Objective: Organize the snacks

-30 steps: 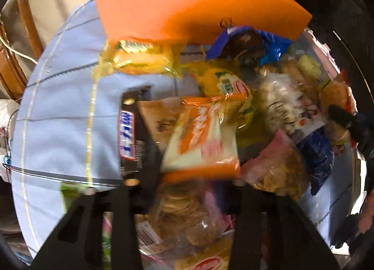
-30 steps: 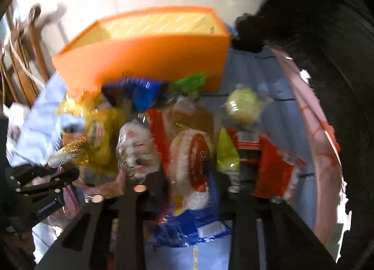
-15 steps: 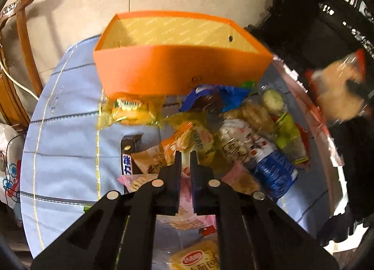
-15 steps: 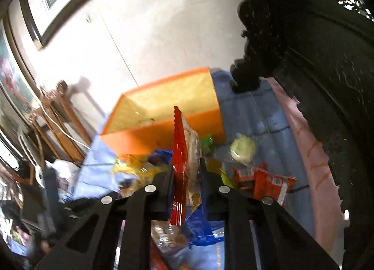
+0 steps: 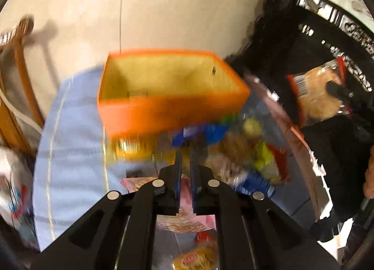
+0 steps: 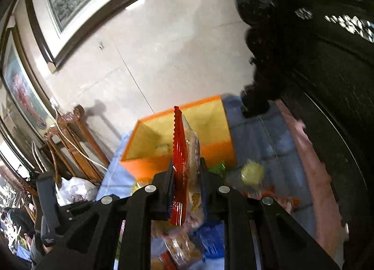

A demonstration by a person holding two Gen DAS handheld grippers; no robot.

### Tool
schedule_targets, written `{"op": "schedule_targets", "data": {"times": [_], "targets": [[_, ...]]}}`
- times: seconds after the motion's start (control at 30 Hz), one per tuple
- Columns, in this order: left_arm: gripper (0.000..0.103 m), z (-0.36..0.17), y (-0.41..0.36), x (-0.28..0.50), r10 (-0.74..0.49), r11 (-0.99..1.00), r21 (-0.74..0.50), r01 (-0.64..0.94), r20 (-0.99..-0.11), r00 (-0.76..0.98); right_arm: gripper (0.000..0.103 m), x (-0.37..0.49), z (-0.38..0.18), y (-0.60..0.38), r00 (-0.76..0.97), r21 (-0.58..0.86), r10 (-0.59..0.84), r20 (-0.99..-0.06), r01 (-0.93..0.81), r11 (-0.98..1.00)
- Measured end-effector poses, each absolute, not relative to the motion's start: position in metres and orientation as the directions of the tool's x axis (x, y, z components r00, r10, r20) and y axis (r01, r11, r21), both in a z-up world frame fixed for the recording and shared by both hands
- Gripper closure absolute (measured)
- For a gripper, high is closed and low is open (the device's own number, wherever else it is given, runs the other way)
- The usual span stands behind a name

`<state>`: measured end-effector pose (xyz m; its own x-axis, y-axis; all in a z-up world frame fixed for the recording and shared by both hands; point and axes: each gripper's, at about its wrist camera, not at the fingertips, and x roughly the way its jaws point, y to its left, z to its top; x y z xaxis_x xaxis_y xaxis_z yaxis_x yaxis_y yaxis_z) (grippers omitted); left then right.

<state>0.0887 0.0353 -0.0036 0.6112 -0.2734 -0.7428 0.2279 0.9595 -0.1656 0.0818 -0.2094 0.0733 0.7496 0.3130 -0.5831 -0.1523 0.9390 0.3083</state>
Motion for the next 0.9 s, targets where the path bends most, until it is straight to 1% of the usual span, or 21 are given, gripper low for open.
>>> {"op": "schedule_targets", "data": {"times": [0.1,0.23,0.3,0.37,0.4,0.43,0.47,0.5,0.53,0.6,0.7,0.73,0.8,0.87,0.9], "targets": [[0.097,0.028,0.039,0.120,-0.278,0.958,-0.152,0.244,-0.700,0.658,0.085,0.113,0.093,-0.202,0.773,0.305,0.349,-0.529,-0.211,0.929],[0.098,0.054,0.044,0.171,-0.281,0.959,-0.152,0.240,-0.643,0.713,0.086,0.168,0.109,-0.193,0.795,0.275,0.371,-0.480,-0.266,0.924],[0.098,0.057,0.046,0.203,-0.278,0.960,-0.166,0.224,-0.637,0.719,0.086,0.207,0.108,-0.184,0.779,0.293,0.391,-0.489,-0.276,0.916],[0.096,0.056,0.046,0.229,-0.236,0.972,-0.140,0.191,-0.638,0.733,0.084,0.234,0.103,-0.178,0.775,0.279,0.385,-0.501,-0.276,0.920],[0.084,0.054,0.045,0.239,-0.201,0.980,-0.117,0.164,-0.640,0.742,0.075,0.242,0.101,-0.175,0.772,0.270,0.385,-0.506,-0.282,0.921],[0.062,0.049,0.046,0.249,-0.133,0.991,-0.080,0.106,-0.646,0.752,0.057,0.252,0.096,-0.171,0.766,0.260,0.384,-0.516,-0.287,0.922],[0.004,0.046,0.047,0.255,-0.087,0.996,-0.057,0.066,-0.660,0.747,0.005,0.258,0.090,-0.170,0.756,0.245,0.369,-0.541,-0.278,0.929],[0.009,0.041,0.050,0.256,-0.058,0.998,-0.046,0.037,-0.657,0.752,0.004,0.260,0.085,-0.170,0.755,0.224,0.338,-0.562,-0.254,0.941],[0.007,0.037,0.053,0.253,-0.071,0.997,-0.057,0.045,-0.655,0.752,0.004,0.257,0.080,-0.174,0.756,0.208,0.319,-0.572,-0.242,0.948],[0.006,0.030,0.059,0.244,-0.094,0.996,-0.066,0.067,-0.672,0.735,0.004,0.245,0.070,-0.185,0.751,0.197,0.311,-0.583,-0.241,0.950],[0.004,0.008,0.069,0.220,-0.023,0.999,0.011,0.044,-0.713,0.701,0.004,0.225,0.051,-0.207,0.735,0.175,0.256,-0.627,-0.187,0.967],[0.004,-0.006,0.074,0.207,0.011,0.998,0.050,0.038,-0.732,0.681,0.004,0.215,0.041,-0.219,0.730,0.164,0.220,-0.647,-0.148,0.975],[0.004,-0.027,0.076,0.188,0.028,0.996,0.079,0.046,-0.743,0.669,0.004,0.204,0.021,-0.238,0.719,0.111,0.131,-0.683,-0.075,0.991],[0.004,-0.052,0.070,0.168,0.023,0.989,0.114,0.098,-0.758,0.652,0.004,0.206,-0.010,-0.260,0.665,0.005,-0.015,-0.747,0.029,1.000],[0.004,-0.066,0.067,0.164,0.046,0.981,0.153,0.115,-0.769,0.638,0.004,0.210,-0.019,-0.266,0.637,-0.010,-0.044,-0.770,0.056,0.998]]}}
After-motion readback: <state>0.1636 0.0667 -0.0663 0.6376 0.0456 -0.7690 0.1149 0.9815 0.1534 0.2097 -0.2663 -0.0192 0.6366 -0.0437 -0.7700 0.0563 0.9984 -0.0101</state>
